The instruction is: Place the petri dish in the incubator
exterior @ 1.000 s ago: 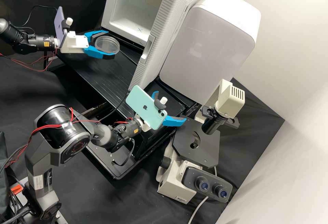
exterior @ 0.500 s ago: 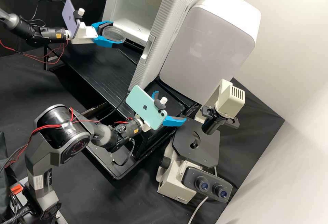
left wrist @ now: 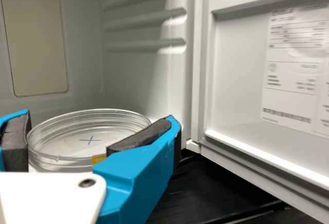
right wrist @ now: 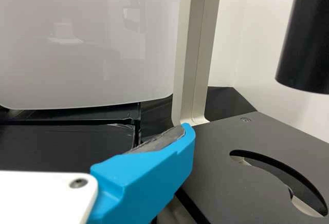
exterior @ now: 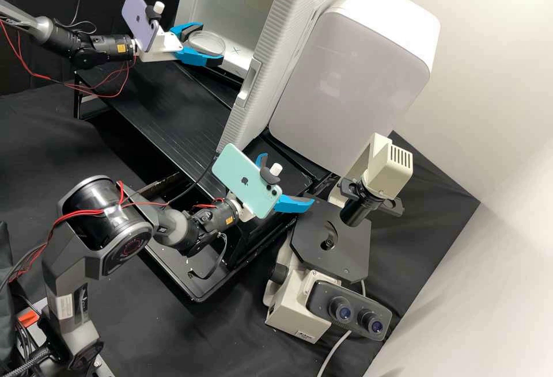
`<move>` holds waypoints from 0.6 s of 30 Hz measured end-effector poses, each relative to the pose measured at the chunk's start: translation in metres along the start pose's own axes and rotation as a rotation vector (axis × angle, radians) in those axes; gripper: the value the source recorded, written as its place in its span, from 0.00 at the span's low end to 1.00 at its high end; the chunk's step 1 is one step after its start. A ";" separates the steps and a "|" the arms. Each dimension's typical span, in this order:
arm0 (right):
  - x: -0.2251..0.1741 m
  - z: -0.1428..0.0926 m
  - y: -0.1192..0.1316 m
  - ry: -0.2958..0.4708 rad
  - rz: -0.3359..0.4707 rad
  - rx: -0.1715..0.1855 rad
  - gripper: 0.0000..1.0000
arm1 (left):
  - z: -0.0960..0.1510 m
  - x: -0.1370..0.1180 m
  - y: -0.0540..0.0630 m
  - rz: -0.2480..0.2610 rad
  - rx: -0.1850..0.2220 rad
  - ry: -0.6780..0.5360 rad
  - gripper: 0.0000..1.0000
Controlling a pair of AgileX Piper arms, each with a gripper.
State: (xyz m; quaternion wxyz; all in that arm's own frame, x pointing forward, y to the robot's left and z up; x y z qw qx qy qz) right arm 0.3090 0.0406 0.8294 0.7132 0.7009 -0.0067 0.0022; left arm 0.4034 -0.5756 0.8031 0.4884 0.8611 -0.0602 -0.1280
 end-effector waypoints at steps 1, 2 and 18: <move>0.000 0.000 0.000 0.000 0.000 0.000 1.00 | -0.001 0.003 -0.001 -0.003 -0.006 0.005 0.00; 0.000 0.000 0.000 0.000 0.000 0.000 1.00 | -0.001 0.006 -0.001 -0.007 -0.004 0.013 0.00; 0.000 0.000 0.000 0.000 0.000 0.000 1.00 | -0.011 0.060 0.005 -0.061 0.059 0.115 0.00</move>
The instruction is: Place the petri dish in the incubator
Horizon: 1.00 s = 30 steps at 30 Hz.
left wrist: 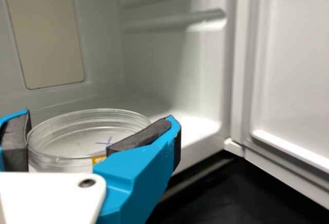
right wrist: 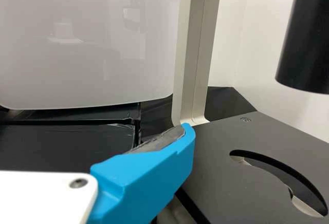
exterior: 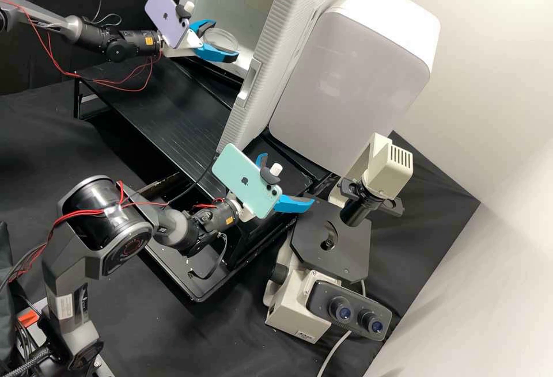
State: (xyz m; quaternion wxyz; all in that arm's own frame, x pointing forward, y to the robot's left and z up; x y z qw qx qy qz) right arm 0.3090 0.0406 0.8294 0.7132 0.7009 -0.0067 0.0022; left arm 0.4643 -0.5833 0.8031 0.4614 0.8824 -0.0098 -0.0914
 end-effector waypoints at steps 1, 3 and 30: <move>0.000 0.000 0.000 0.000 0.000 0.000 1.00 | 0.000 0.002 0.002 0.006 0.000 0.004 0.00; 0.000 0.000 0.000 0.000 0.000 0.000 1.00 | 0.000 0.007 0.003 0.004 -0.004 0.015 0.00; 0.000 0.000 0.000 0.000 0.000 0.000 1.00 | 0.023 0.052 -0.011 -0.069 -0.047 0.089 0.00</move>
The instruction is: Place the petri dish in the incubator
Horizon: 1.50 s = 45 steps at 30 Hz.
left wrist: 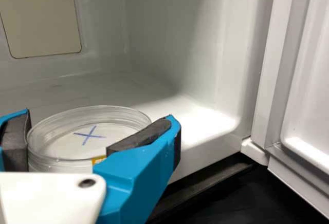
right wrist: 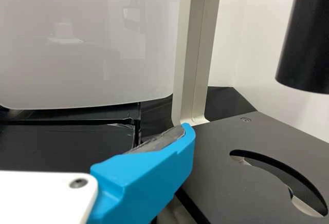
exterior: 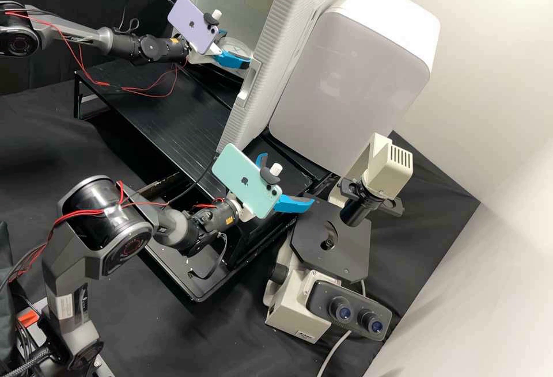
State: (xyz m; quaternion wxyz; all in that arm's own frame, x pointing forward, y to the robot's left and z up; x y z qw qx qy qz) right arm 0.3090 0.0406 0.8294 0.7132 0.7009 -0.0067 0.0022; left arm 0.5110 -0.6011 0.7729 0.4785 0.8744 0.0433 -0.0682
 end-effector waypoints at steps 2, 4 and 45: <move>0.000 0.000 0.000 0.000 0.000 0.000 1.00 | 0.002 0.001 0.000 -0.005 -0.011 0.005 0.00; 0.000 0.000 0.000 0.000 0.000 0.000 1.00 | 0.001 0.002 0.001 -0.008 -0.008 0.014 0.00; 0.000 0.000 0.000 0.000 0.000 0.000 1.00 | -0.002 0.020 0.005 -0.048 -0.043 0.025 1.00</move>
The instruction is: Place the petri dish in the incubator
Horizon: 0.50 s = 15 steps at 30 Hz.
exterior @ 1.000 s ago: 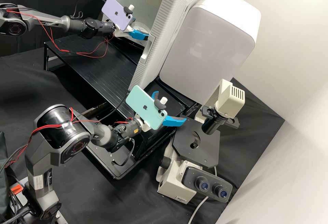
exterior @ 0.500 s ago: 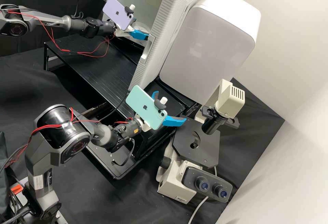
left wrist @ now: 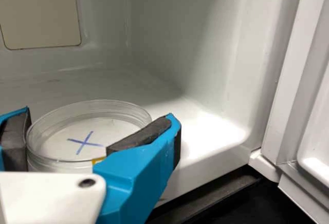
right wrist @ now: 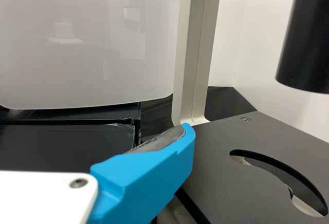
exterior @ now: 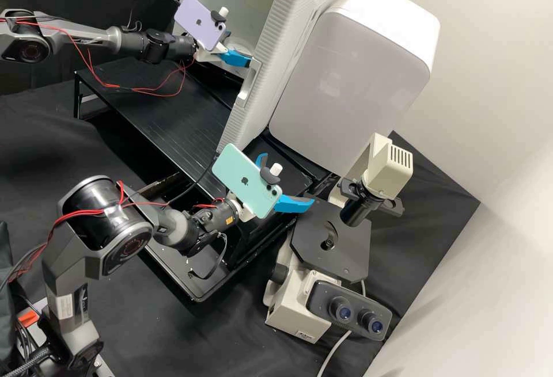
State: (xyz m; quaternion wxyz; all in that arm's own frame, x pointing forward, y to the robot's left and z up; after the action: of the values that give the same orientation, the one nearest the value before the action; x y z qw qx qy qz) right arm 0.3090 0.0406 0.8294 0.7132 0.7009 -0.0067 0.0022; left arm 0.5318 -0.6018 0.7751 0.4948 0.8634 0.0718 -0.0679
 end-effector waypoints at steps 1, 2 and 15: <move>0.000 0.000 0.000 0.000 0.000 0.000 1.00 | 0.000 0.001 -0.001 -0.002 0.001 0.001 0.00; 0.000 0.000 0.000 0.000 0.000 0.000 1.00 | 0.000 0.002 -0.002 -0.003 0.008 0.001 0.00; 0.000 0.000 0.000 0.000 0.000 0.000 1.00 | -0.006 0.012 -0.002 0.011 0.000 -0.009 1.00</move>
State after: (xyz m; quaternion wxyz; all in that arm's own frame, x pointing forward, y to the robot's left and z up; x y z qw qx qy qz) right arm 0.3090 0.0406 0.8294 0.7132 0.7009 -0.0067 0.0022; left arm 0.5434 -0.5945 0.7744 0.4953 0.8636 0.0649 -0.0692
